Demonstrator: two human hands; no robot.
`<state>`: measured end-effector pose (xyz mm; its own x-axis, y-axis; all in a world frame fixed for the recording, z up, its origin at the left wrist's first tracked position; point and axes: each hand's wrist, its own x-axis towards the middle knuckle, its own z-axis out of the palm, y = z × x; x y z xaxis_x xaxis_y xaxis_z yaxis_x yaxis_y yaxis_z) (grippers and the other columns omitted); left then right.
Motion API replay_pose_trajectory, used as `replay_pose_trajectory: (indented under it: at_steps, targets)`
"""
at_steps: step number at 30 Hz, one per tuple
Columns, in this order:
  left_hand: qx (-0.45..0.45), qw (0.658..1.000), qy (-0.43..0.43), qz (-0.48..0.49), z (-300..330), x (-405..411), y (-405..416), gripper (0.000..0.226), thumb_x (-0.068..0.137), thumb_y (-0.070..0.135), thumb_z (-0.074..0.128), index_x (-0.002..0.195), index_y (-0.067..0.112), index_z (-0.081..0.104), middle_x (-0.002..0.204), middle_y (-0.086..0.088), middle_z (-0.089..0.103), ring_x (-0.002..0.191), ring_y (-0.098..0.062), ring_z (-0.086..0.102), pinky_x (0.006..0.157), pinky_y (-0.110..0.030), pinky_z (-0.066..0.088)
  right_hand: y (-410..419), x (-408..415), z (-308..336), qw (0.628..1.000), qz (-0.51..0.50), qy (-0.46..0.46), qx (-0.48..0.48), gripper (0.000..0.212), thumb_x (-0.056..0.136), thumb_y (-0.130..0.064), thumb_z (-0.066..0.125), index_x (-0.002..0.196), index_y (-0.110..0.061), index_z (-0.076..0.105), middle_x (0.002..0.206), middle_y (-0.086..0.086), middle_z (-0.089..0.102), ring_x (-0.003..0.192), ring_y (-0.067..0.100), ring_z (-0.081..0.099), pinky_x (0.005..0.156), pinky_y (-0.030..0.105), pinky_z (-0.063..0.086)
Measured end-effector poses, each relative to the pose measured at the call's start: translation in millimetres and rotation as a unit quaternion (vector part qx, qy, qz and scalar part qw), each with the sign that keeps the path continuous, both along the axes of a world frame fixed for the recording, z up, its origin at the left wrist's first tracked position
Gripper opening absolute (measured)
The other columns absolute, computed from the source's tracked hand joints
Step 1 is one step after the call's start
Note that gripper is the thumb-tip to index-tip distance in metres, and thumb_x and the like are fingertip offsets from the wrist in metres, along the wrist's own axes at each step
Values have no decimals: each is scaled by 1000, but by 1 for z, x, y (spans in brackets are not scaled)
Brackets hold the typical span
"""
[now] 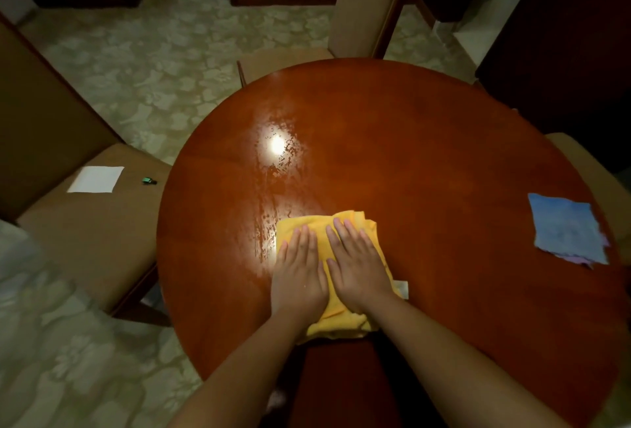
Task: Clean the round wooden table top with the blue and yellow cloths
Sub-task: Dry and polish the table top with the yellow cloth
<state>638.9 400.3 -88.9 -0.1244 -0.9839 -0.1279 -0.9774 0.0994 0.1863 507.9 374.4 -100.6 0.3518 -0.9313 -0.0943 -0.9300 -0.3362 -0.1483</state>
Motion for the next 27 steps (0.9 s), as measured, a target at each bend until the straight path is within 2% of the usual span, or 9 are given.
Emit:
replay_pose_trajectory:
  at_steps: [4, 7, 10, 13, 15, 17, 20, 23, 27]
  targets:
    - [-16, 1000, -10, 4, -1, 0, -33, 77, 82, 42, -17, 151, 11, -5, 159, -3, -11, 141, -11, -20, 109, -28, -24, -32, 2, 2, 1000, -2, -7, -11, 62, 96, -42, 13, 152, -14, 17, 159, 5, 14, 147, 20, 9, 118, 34, -1]
    - [-15, 1000, -10, 14, -1, -2, -59, 78, 80, 42, -18, 151, 11, -6, 159, -4, -12, 144, -14, -17, 112, -31, -20, -60, 2, 6, 1000, 2, -11, -7, 69, 90, -46, -1, 153, -17, 6, 161, 2, 1, 147, 16, -4, 117, 33, -6]
    - [-18, 999, 1, 29, -3, -4, -88, 70, 87, 40, -13, 151, 12, -5, 159, -3, -10, 145, -15, -15, 114, -32, -15, -89, 4, 7, 1000, -3, -2, -9, 75, 85, -47, -9, 153, -20, 3, 161, -1, -4, 147, 15, -7, 116, 33, -8]
    - [-26, 999, 3, 33, -4, -5, -115, 58, 100, 36, 9, 152, 12, 0, 160, -3, -6, 146, -16, -11, 117, -34, -10, -112, 5, 6, 1000, -19, -7, -22, 70, 89, -47, -3, 153, -21, 8, 161, -1, 0, 147, 14, -4, 117, 35, -4]
    - [-33, 999, 1, 23, -4, -3, -128, 57, 101, 34, 15, 152, 12, 3, 160, -3, -2, 147, -16, -8, 117, -34, -7, -123, 5, 5, 999, -34, 2, -27, 59, 98, -44, 11, 153, -23, 7, 161, -1, -1, 147, 15, -6, 118, 37, -4]
    - [-40, 999, -5, 8, -5, 0, -137, 57, 101, 34, 17, 152, 14, 5, 160, -2, 0, 147, -17, -6, 118, -35, -6, -128, 6, 4, 998, -53, 11, -27, 56, 101, -41, 19, 153, -24, 4, 160, 1, -8, 146, 16, -12, 118, 39, -6]
    - [-32, 999, -16, -5, -4, 4, -141, 55, 100, 34, 18, 152, 18, 8, 160, -2, -2, 146, -19, -9, 119, -40, -4, -125, 8, 4, 996, -89, 23, -19, 55, 101, -43, 17, 152, -30, 0, 159, 4, -17, 145, 18, -19, 117, 42, -10]
    - [-6, 1000, 14, -3, -2, 10, -135, 53, 101, 36, 19, 152, 24, 11, 160, -1, -4, 146, -17, -8, 119, -38, -3, -116, 9, 6, 994, -108, 2, 13, 54, 101, -45, 16, 152, -33, 3, 160, 1, -12, 145, 15, -16, 117, 43, -8]
    - [5, 999, 39, 6, -3, 16, -106, 50, 102, 40, 18, 151, 29, 14, 160, 4, -1, 146, -13, -6, 118, -37, -2, -93, 2, 11, 996, -80, -6, 26, 53, 101, -46, 17, 152, -31, 8, 161, -3, -6, 146, 15, -9, 117, 44, -1]
